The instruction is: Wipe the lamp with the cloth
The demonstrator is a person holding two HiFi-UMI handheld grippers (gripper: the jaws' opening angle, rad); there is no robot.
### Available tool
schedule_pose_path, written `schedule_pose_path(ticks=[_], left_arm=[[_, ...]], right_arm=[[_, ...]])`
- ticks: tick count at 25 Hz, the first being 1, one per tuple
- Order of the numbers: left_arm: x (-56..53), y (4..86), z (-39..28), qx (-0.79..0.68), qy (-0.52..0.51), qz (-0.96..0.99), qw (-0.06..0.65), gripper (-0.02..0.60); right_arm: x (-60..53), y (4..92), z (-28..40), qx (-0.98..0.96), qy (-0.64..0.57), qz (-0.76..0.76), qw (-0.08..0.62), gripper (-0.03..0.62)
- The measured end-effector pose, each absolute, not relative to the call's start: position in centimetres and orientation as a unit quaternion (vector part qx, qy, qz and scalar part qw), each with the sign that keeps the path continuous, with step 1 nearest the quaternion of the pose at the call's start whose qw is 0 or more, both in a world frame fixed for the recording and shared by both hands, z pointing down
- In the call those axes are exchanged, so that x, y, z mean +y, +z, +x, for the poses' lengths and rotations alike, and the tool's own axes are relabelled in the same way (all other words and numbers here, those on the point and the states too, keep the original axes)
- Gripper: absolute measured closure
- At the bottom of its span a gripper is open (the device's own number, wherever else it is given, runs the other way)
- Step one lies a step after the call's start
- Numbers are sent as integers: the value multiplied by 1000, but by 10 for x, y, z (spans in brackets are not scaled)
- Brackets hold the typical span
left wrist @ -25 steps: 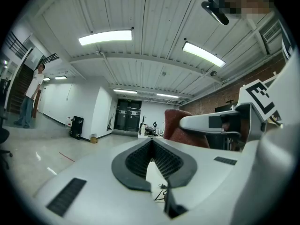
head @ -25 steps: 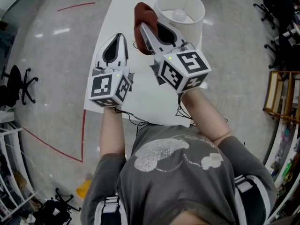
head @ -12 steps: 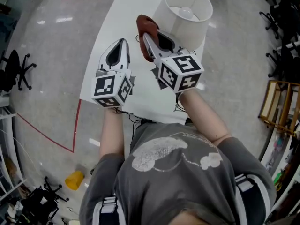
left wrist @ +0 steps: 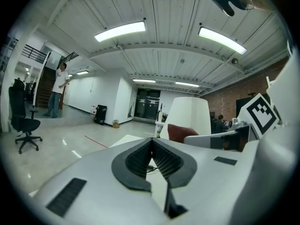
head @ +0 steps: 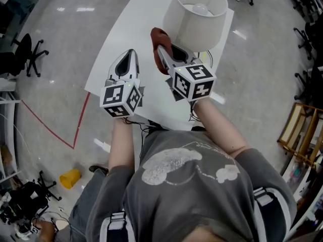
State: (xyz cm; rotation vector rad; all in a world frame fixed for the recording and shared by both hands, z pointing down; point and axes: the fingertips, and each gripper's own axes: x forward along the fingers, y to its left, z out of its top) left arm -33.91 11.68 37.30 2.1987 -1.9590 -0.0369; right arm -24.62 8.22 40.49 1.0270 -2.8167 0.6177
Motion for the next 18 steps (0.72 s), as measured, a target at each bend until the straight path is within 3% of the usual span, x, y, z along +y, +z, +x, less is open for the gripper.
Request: schedule_pose_path(ticks=[18], left_arm=[[204,370,-267,-730,-40,675,100,574]], right_arm=[[144,412,-177,-970,149,179,63,508]])
